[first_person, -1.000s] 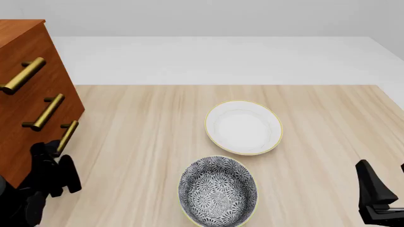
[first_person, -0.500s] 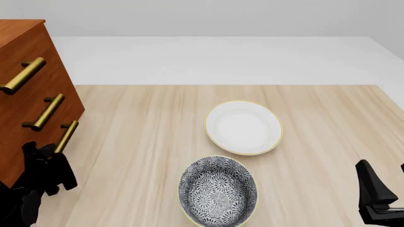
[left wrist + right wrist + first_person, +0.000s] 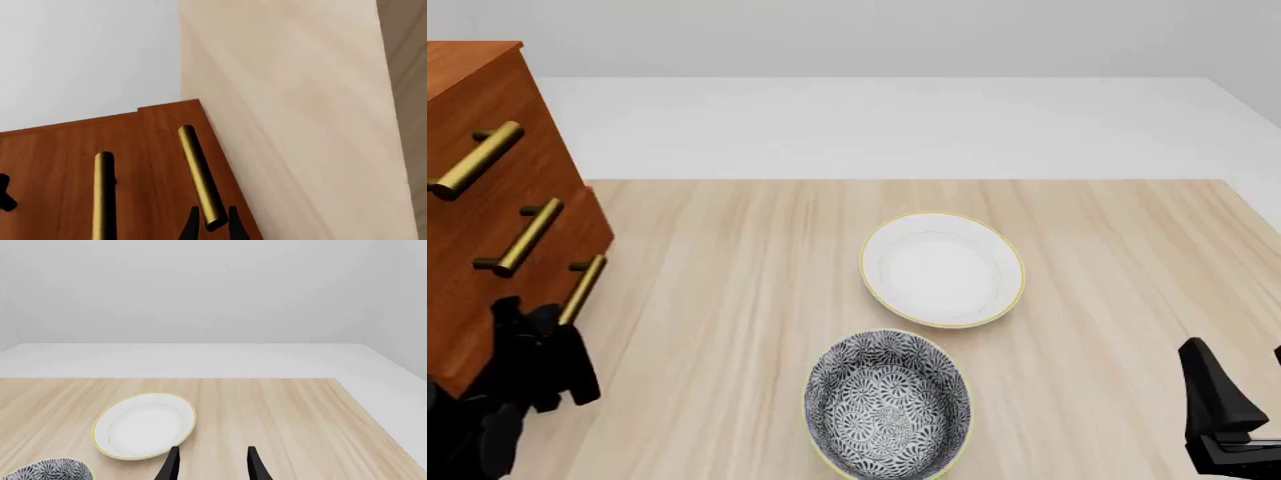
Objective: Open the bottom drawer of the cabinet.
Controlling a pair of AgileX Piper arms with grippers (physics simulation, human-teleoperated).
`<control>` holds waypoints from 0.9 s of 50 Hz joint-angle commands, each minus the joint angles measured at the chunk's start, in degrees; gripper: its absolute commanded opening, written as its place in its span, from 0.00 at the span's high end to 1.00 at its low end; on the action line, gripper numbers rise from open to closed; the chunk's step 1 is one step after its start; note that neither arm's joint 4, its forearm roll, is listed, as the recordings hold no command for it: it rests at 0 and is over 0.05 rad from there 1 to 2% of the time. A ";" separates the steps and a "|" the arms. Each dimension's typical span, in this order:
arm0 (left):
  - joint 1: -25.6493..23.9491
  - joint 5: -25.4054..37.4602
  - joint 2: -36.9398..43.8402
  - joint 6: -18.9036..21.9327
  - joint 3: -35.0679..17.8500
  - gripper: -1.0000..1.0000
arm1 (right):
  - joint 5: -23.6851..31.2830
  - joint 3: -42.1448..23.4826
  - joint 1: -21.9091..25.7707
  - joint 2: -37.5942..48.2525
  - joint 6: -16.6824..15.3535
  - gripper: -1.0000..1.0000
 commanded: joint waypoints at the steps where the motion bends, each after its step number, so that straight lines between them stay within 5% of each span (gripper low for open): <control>1: -3.99 0.01 1.51 0.91 -0.60 1.00 | 0.00 0.00 0.00 0.00 -0.01 0.00; 45: -14.88 0.01 -1.15 -4.01 1.58 1.00 | 0.00 0.00 -0.01 0.00 0.00 0.00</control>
